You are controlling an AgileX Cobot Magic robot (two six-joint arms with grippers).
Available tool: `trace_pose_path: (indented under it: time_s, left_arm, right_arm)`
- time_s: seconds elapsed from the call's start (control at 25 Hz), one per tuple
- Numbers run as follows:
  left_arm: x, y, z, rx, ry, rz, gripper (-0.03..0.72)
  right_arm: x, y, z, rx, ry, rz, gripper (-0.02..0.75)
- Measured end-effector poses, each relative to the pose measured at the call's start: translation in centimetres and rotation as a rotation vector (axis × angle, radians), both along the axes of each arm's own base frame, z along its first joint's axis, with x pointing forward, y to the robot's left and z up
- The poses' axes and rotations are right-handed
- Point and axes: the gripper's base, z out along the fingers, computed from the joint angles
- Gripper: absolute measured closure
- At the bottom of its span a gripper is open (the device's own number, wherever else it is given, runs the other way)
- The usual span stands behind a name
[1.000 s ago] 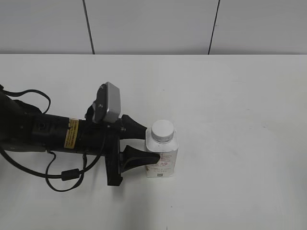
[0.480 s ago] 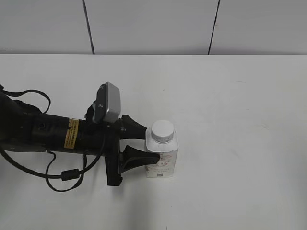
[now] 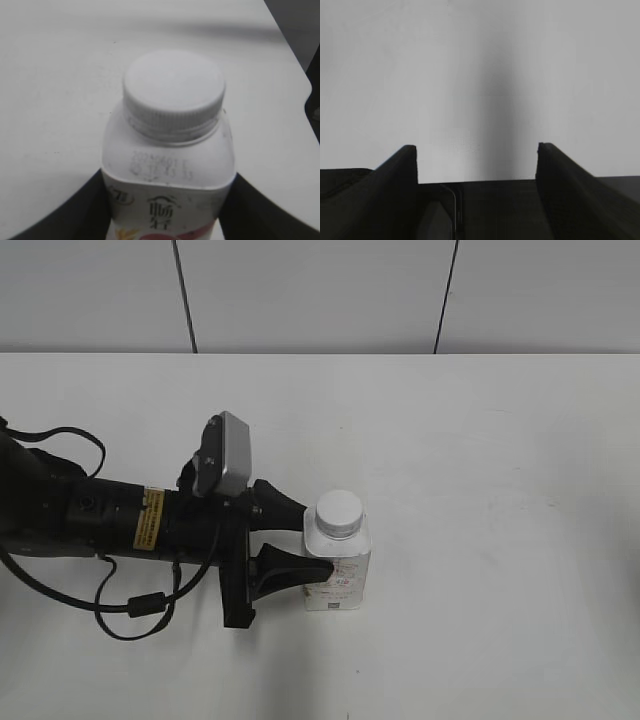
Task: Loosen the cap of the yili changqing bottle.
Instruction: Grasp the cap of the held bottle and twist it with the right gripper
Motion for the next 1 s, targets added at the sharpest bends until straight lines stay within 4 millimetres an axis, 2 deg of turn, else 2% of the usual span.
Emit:
trace_pose_path:
  time_s: [0.12,0.4,0.48,0.56,0.72,1.0]
  left_arm:
    - [0.0,0.0,0.0,-0.001,0.0,0.0,0.294]
    - [0.0,0.0,0.0,-0.001,0.0,-0.001,0.294]
    - [0.0,0.0,0.0,-0.001,0.0,-0.001,0.294]
    - [0.0,0.0,0.0,-0.001,0.0,-0.001,0.294]
    - [0.0,0.0,0.0,-0.002,0.0,-0.002,0.294]
    - [0.0,0.0,0.0,-0.002,0.0,-0.002,0.294]
  right_arm:
    - [2.6,0.1,-0.1,-0.002,0.116,-0.003,0.16]
    - [7.1,0.3,-1.1,-0.007,0.242,-0.003,0.161]
    - [8.3,0.3,-1.7,-0.008,0.279,-0.003,0.186]
    - [9.6,0.4,-2.3,-0.01,0.317,-0.002,0.241]
    - [11.2,0.8,-2.7,0.024,0.343,0.029,0.317]
    - [12.5,2.6,-1.9,0.102,0.325,0.08,0.331]
